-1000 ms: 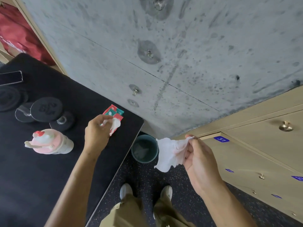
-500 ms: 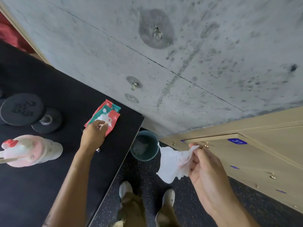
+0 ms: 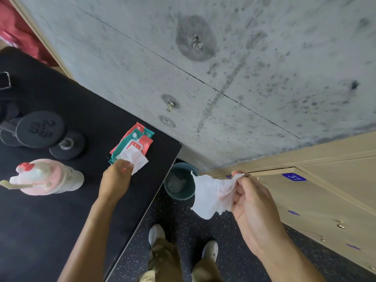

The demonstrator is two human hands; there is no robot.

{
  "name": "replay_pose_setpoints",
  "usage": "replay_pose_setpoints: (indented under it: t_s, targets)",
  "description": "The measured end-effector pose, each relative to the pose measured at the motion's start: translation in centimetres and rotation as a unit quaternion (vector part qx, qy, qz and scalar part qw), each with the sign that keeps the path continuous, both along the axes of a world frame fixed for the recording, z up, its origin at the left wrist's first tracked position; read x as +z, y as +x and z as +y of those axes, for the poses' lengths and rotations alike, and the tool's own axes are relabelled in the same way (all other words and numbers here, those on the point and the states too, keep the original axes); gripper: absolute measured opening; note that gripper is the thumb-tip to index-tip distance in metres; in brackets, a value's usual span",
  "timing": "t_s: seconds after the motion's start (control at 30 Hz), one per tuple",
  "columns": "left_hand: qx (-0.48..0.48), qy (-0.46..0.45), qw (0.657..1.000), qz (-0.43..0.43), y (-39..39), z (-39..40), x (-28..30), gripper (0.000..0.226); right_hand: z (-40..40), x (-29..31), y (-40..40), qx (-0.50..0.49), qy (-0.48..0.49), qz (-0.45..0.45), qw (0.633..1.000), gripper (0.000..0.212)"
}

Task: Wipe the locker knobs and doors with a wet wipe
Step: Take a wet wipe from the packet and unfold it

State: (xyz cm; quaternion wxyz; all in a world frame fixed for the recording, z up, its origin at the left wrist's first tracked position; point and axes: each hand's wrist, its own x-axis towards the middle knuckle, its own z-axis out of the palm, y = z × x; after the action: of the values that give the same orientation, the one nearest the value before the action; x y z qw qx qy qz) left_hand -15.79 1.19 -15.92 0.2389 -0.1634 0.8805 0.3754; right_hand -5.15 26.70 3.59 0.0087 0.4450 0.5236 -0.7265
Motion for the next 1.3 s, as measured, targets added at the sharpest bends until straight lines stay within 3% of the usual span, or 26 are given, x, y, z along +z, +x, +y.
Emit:
replay_pose_setpoints:
  t_s: [0.13, 0.3, 0.47, 0.6, 0.77, 0.87, 0.97, 1.13, 1.23, 1.3]
  targets:
    - [-0.040, 0.018, 0.999, 0.030, 1.4, 2.6, 3.6, 0.019, 0.1, 1.0, 0.6, 0.002, 0.001, 0.004, 1.000, 0.025]
    - [-0.139, 0.111, 0.980, 0.095, 4.3, 7.2, 9.6, 0.024, 0.5, 2.9, 1.7, 0.004, 0.022, 0.018, 1.000, 0.025]
    - [-0.254, 0.294, 0.918, 0.074, 8.1, 11.0, 15.9, 0.052, 2.1, 6.1, 3.3, 0.022, 0.098, 0.040, 0.994, 0.027]
    - [-0.350, 0.267, 0.887, 0.140, 9.6, 13.6, 19.3, 0.054, 4.3, 9.4, 5.1, 0.052, 0.206, 0.043, 0.976, 0.023]
    - [-0.397, 0.197, 0.867, 0.230, 10.3, 17.2, 23.3, 0.030, 6.9, 13.1, 7.6, 0.070, 0.295, 0.086, 0.949, 0.019]
    - [-0.381, 0.206, 0.874, 0.221, 10.9, 19.2, 26.2, 0.009, 8.3, 15.0, 9.2, 0.084, 0.350, 0.112, 0.926, 0.020]
    - [-0.381, 0.204, 0.876, 0.213, 11.8, 21.2, 28.6, 0.013, 9.6, 17.2, 11.5, 0.092, 0.394, 0.142, 0.904, 0.021]
    - [-0.379, 0.209, 0.860, 0.269, 13.0, 24.3, 31.7, 0.021, 10.9, 19.9, 15.7, 0.150, 0.443, 0.170, 0.867, 0.019]
    - [-0.378, 0.228, 0.849, 0.291, 14.0, 26.3, 34.0, 0.030, 12.5, 20.4, 18.2, 0.200, 0.473, 0.164, 0.842, 0.027]
    - [-0.374, 0.249, 0.840, 0.303, 15.0, 27.8, 35.6, 0.036, 14.1, 20.6, 19.7, 0.199, 0.466, 0.175, 0.844, 0.033]
